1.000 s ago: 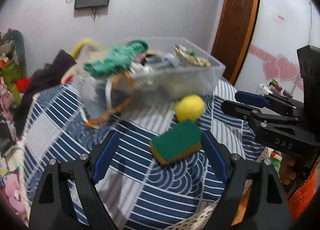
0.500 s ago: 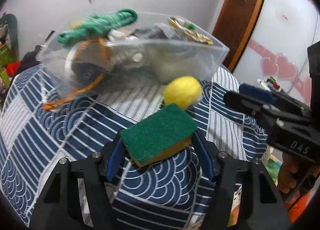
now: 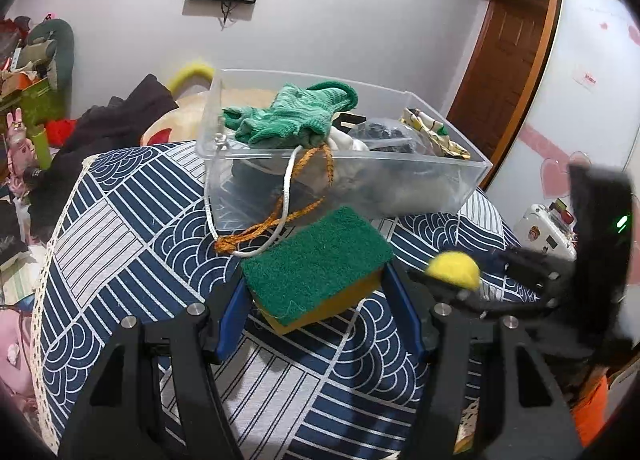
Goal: Organize soft objects
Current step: 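Grasp the green-and-yellow sponge with the left tool while the right grasps the yellow felt ball, then lower the sponge and felt ball into the clear box and open both tools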
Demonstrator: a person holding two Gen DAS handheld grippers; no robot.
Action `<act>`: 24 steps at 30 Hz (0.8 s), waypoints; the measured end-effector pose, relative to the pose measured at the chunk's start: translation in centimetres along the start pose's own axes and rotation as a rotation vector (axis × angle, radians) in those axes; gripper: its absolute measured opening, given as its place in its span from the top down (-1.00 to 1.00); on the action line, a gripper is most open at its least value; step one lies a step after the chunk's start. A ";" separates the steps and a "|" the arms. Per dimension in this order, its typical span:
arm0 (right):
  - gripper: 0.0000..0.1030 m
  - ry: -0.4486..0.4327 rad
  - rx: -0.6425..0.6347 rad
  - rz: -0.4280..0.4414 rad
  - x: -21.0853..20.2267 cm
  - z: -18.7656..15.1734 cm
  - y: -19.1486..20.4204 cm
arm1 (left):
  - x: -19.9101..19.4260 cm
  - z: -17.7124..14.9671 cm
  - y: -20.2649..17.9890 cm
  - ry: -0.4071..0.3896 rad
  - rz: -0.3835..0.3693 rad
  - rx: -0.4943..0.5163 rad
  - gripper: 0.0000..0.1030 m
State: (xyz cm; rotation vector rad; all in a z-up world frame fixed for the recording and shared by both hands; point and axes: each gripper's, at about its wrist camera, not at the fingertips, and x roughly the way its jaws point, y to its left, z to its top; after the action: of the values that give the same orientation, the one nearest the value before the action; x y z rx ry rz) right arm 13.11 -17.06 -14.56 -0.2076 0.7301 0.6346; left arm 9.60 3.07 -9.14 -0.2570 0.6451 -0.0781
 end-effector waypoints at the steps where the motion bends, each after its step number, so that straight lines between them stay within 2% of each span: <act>1: 0.15 0.016 0.003 0.001 0.4 -0.4 0.0 | 0.0 0.0 0.1 0.000 0.000 -0.001 -0.22; 9: 0.21 -0.045 0.000 -0.026 -1.9 -0.7 -0.3 | -0.1 0.1 -0.7 -0.016 -0.004 0.023 -0.22; 18: 0.21 -0.195 0.042 -0.064 -5.8 1.2 -2.4 | -2.5 2.9 -1.8 -0.116 -0.011 0.068 -0.22; 24: 0.21 -0.269 0.051 -0.093 -7.1 3.4 -2.7 | -3.0 5.4 -2.2 -0.171 -0.013 0.088 -0.22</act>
State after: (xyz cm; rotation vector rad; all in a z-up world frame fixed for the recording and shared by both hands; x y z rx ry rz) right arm 12.62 -21.17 -7.34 -0.1060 0.4740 0.5423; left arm 10.46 2.53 -2.70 -0.1804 0.4692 -0.0962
